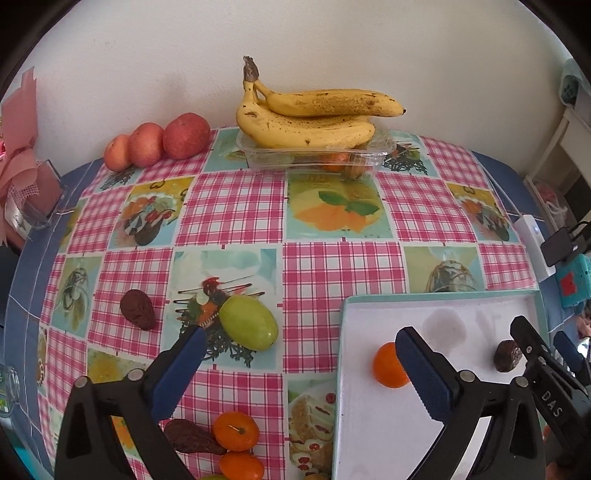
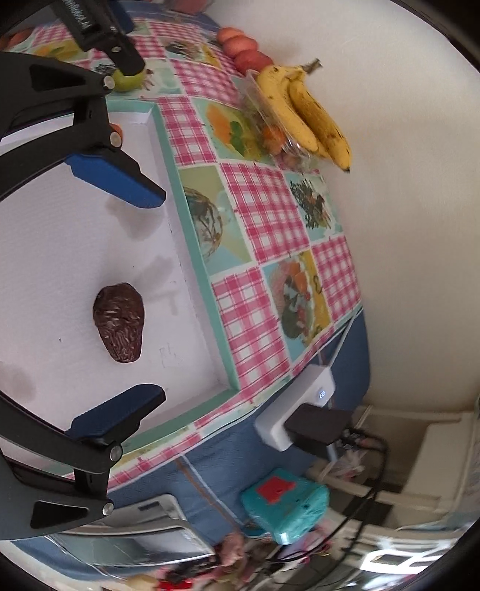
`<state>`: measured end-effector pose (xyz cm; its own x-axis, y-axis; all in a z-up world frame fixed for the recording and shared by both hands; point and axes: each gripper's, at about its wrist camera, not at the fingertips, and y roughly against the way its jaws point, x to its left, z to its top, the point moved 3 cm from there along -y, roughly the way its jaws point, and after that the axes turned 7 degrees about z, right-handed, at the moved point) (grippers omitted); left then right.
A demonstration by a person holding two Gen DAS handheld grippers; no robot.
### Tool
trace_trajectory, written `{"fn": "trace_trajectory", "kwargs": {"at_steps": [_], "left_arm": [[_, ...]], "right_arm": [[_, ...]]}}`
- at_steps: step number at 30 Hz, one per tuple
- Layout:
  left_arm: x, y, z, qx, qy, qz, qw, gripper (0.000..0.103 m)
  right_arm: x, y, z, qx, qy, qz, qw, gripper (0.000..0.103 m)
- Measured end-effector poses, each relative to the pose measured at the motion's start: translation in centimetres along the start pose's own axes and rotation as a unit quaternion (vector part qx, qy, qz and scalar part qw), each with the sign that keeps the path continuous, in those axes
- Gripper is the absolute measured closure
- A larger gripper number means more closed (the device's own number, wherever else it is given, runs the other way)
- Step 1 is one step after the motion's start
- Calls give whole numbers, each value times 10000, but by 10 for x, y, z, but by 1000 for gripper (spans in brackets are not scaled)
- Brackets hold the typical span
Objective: Organize fruits
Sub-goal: 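Withdraw both grippers from the tray back toward the fruit on the tablecloth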
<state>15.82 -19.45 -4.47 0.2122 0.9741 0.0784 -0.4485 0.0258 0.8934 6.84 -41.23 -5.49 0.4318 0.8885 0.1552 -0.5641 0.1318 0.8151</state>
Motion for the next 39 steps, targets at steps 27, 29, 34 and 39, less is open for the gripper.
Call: {"fn": "trace_trajectory", "kwargs": {"at_steps": [27,29,34,39], "left_arm": [[165,3,15,-45,1198,779,9897,0],[183,5,15,-62,1375,846,9869,0],[221,11,14,-173,1747,1010,9793,0],[248,16,13,-267,2003,1028,9740,0]], "right_arm": [[77,-12,-18,883,47,106,9960,7],[88,-13,-18,882,106,161,9959,7],[119,-15,-21,863,201,361,9954,7],[154,-19,-25,874,363,553,9940,7]]}}
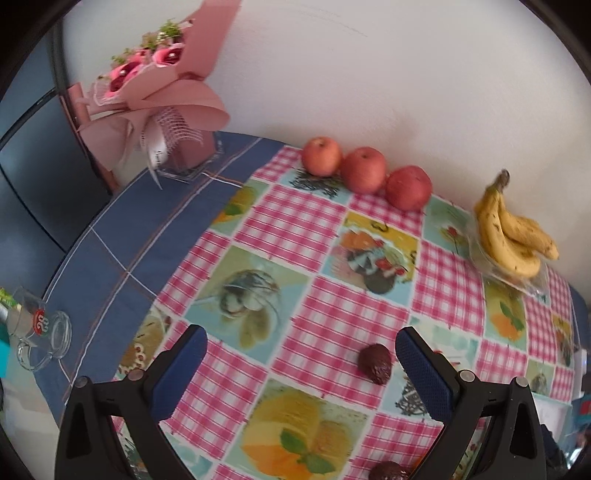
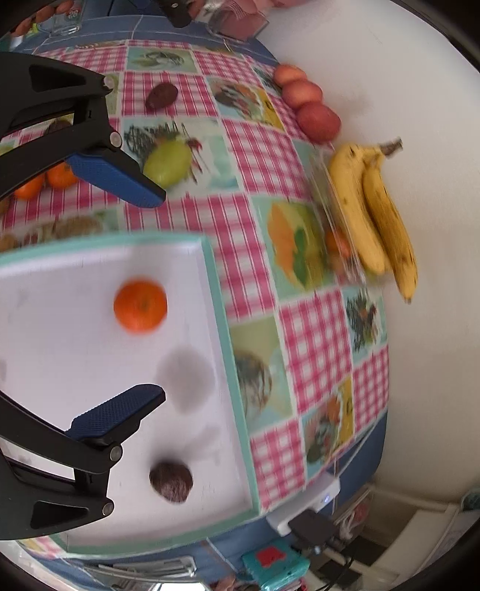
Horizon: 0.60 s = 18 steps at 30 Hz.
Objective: Organize fruits
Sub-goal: 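Withdraw both grippers from the tray back toward the fruit on the tablecloth, then grasp a dark wrinkled fruit with the left gripper while the right approaches a green pear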
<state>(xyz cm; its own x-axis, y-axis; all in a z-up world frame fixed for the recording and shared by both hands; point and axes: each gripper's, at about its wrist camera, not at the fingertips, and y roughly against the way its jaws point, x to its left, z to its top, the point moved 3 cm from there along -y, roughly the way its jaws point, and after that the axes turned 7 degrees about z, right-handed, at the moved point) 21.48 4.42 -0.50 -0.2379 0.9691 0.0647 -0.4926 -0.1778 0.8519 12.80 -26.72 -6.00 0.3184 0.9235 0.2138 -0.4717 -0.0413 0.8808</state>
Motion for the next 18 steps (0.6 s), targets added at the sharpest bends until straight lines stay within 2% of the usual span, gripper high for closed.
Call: {"fn": "trace_trajectory", "kwargs": {"at_steps": [9,18], "left_arm": [[13,-16,2,122,131,-17,9998,0],[-6,-44,-12,463,4,-183,9988,0]], "right_arm": [[53,-4,3,-79,553,236,9982,7],[66,-20,4,10,770,240,9967,7]]}}
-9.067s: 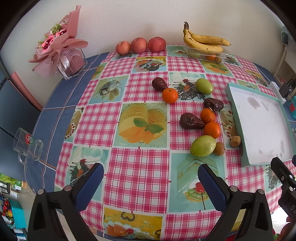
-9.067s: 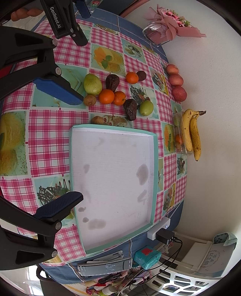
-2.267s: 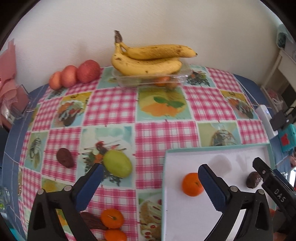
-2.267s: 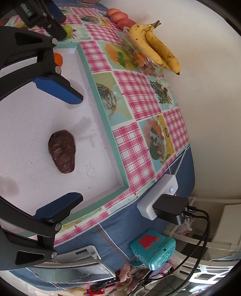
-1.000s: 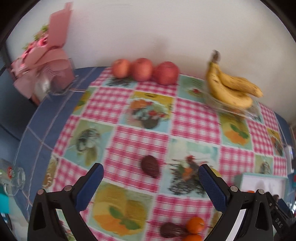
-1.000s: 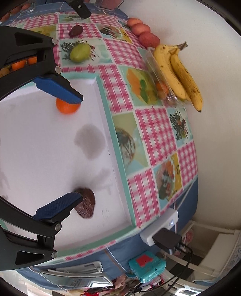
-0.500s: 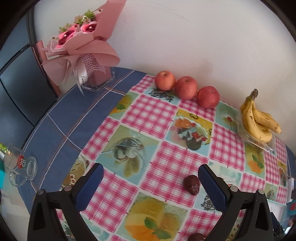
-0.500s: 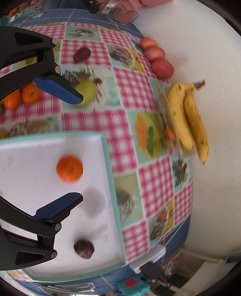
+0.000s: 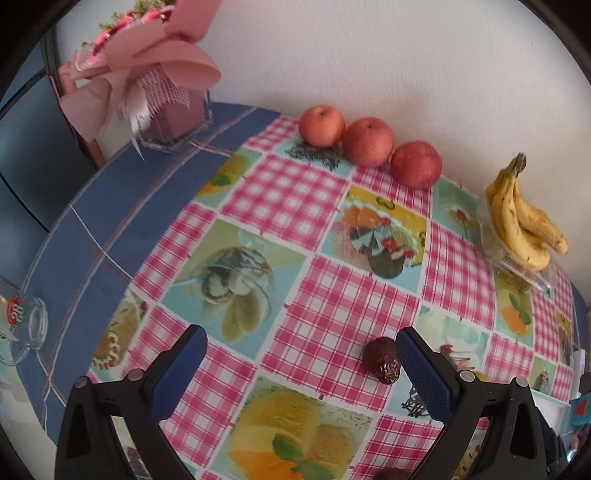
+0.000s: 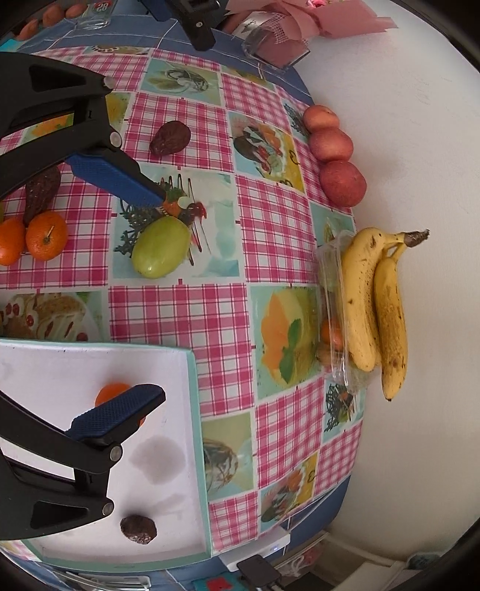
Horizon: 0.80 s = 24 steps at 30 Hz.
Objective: Organize fruits
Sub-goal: 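Grasp a dark wrinkled fruit with the left gripper while the right approaches a green pear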
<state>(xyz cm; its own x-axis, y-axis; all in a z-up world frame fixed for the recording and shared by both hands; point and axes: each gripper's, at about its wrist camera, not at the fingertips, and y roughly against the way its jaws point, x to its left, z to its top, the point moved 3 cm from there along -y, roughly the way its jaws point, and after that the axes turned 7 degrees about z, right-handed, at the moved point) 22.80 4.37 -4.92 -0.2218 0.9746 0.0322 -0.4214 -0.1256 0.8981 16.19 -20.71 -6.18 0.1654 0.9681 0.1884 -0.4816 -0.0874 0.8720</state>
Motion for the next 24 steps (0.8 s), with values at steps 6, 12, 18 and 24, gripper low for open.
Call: {"fn": "trace_trajectory", "kwargs": {"at_steps": [6,12,18,24], "left_arm": [[-9,-22,-8,192,-23,-10,9998,0],[-19,-42,-17,434,65,-160,9989,0],[-29,-48,-20,484,82,-397,9980,2],[-42,-54,-24,622,1,-592,9963,18]], "right_arm": [[9,-14,1,106,179,37,9998,7],[10,-24,1,147,209,93,9996,7],[11,-32,4,160,204,133,9996,7],[15,-37,4,196,337,164,9991,7]]}}
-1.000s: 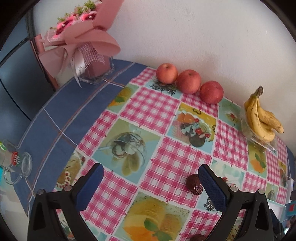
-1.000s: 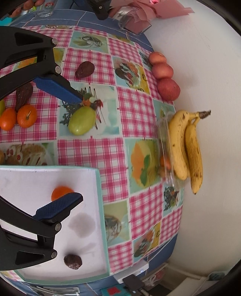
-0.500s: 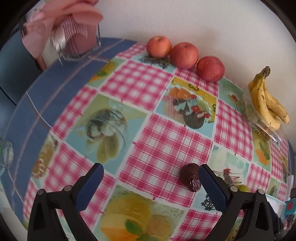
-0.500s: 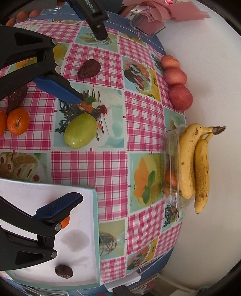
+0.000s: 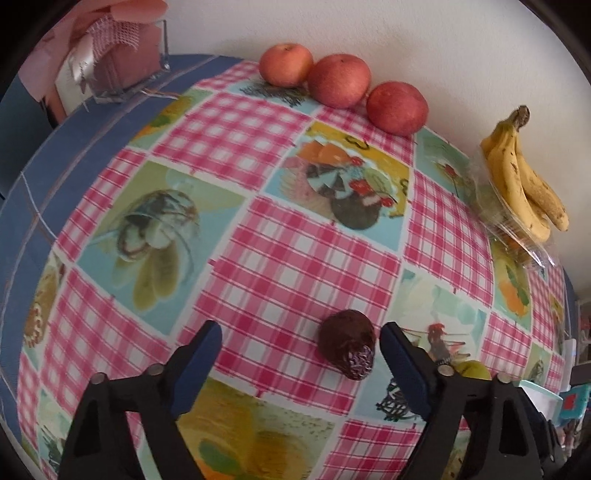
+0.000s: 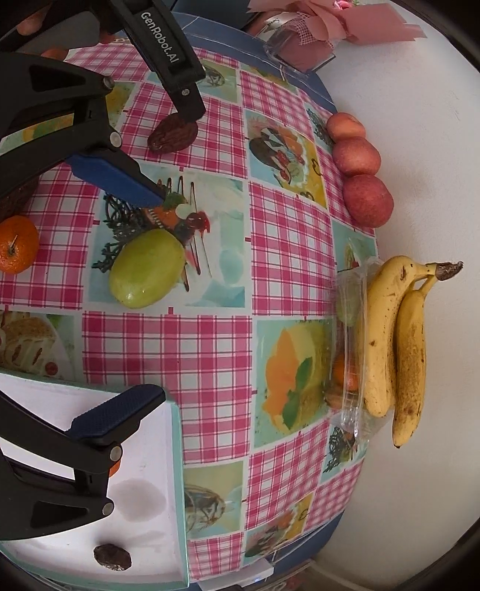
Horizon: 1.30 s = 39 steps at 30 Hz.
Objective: Organize fruits
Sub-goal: 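Grasp a dark wrinkled fruit with the left gripper while the right approaches a green pear, then close the right gripper around the green pear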
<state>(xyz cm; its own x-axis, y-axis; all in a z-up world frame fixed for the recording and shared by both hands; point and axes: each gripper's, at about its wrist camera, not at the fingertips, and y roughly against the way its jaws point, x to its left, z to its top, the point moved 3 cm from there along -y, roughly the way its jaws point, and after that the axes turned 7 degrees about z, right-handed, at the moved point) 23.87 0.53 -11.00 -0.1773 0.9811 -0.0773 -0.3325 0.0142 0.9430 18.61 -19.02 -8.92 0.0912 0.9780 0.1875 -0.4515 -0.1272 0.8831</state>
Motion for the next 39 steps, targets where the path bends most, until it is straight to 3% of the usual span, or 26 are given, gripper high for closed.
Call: {"fn": "trace_trajectory", "kwargs": {"at_steps": [5,7,9,10,17,30,39], "left_arm": [[-3,-7,-3,171,115,-294,9994,34],[-5,-7,-3,200,87,-387,9990,46],[-7,-7,-3,202,62,-353,9992,64],[-7,-6,-4,199,23,-276,9994,65],[5,-3,-2,191,196,-149,9995,65],[15,0,-4,203,317,-59,9993,65],[17,-2,-3,235,368,-29,9990,65]], "right_arm": [[0,-4,-2,60,47,36,10000,7],[1,-6,-2,81,66,47,9999,7],[1,-6,-3,83,86,37,9999,7],[1,-7,-3,81,87,33,9999,7],[3,-12,-4,118,92,-3,9999,7],[16,-25,-9,125,548,-540,9970,7],[15,-35,-13,235,356,-352,9985,6]]}}
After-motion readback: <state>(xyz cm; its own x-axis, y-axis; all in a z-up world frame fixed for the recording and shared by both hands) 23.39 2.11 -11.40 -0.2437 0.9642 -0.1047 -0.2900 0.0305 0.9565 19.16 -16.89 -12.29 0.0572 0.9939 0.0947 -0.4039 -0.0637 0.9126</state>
